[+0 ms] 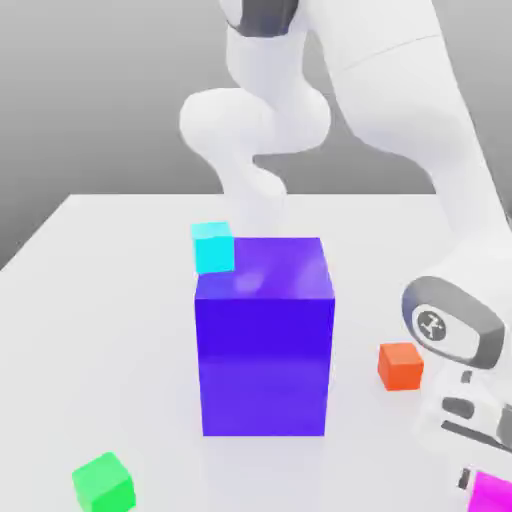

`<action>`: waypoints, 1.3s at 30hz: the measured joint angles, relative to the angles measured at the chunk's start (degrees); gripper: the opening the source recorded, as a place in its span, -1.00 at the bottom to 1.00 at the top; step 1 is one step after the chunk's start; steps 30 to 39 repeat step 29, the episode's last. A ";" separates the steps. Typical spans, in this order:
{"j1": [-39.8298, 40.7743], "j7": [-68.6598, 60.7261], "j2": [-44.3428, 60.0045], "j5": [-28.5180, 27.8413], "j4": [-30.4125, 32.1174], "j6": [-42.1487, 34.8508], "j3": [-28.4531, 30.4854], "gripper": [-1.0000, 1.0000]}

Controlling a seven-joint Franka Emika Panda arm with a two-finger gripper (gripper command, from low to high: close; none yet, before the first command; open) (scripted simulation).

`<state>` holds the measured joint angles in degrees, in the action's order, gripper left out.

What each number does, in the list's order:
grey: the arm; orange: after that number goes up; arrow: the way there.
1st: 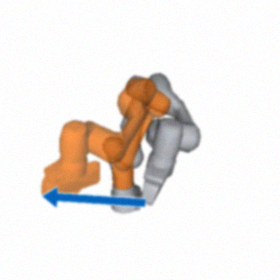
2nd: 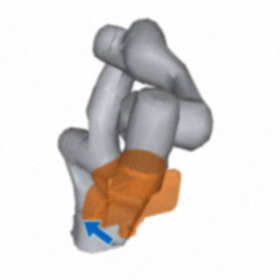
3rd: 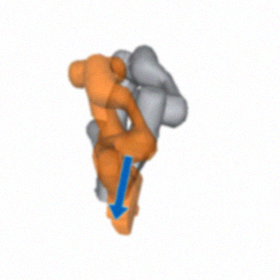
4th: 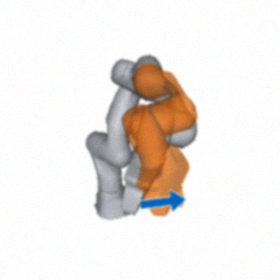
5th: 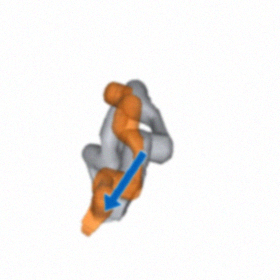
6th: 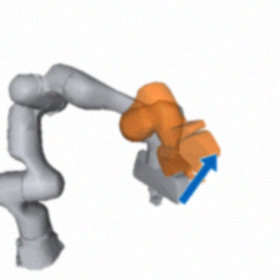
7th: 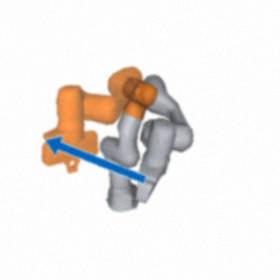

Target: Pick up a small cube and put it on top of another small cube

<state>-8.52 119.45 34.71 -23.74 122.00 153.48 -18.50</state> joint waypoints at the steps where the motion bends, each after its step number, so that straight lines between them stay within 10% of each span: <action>1: 0.00 -0.01 0.00 0.01 0.00 0.06 0.00 -1.00; 8: 5.39 -4.62 -8.53 5.58 2.81 -5.62 -3.04 -1.00; 25: 34.95 -22.50 -15.39 18.51 12.60 0.26 11.46 -1.00; 26: 35.18 -22.54 -14.36 18.39 12.54 1.26 11.87 1.00; 39: 35.18 -22.54 -14.36 18.39 12.54 1.26 11.87 1.00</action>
